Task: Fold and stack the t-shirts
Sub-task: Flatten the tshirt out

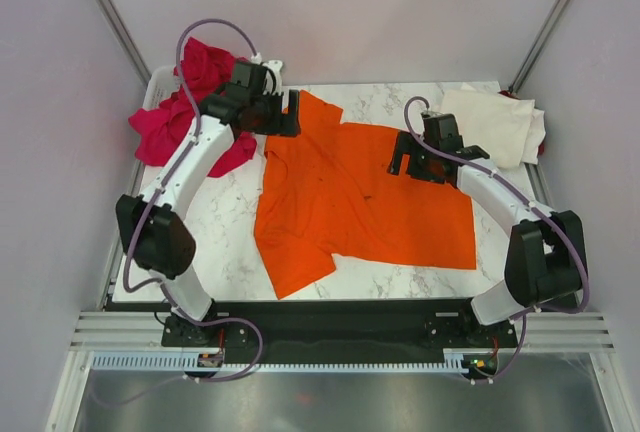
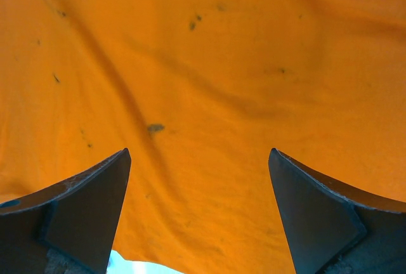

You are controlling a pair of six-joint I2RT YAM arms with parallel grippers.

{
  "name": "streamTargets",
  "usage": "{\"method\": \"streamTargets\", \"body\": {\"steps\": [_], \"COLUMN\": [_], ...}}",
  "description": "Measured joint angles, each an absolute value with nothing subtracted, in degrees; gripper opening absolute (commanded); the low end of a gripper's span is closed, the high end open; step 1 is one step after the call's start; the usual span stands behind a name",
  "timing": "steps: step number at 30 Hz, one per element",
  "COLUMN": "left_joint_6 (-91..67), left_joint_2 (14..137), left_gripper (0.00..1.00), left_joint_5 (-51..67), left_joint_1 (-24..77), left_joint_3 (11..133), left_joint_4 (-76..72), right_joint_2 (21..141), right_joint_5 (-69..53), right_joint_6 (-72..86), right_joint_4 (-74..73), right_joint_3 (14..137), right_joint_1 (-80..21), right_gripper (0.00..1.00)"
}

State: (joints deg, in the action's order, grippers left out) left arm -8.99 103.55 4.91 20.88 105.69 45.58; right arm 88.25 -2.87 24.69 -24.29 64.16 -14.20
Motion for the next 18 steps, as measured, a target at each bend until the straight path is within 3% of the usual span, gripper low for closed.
{"method": "streamTargets", "body": {"steps": [6, 11, 18], "left_joint_6": [-13.63, -17.93, -24.05], "left_joint_2": [93.54, 93.03, 88.12], "left_gripper": [0.66, 0.45, 0.4], "left_joint_5": [4.86, 4.71, 4.69], "left_joint_1": [16.1, 11.79, 9.52], "left_joint_3": [75.22, 61.73, 53.28], "left_joint_4": [36.16, 32.69, 22.31], "right_joint_2": [86.83, 85.41, 82.91], "right_joint_5": [-3.03, -3.05, -3.07], "right_joint_6": [24.58, 24.16, 23.88], "right_joint_4": [-24.29, -24.49, -24.16], "right_joint_3": [59.72, 56.99, 54.74], "right_joint_1": [-14.81, -14.92, -14.96], "right_gripper": [0.98, 0.98, 0.98]}}
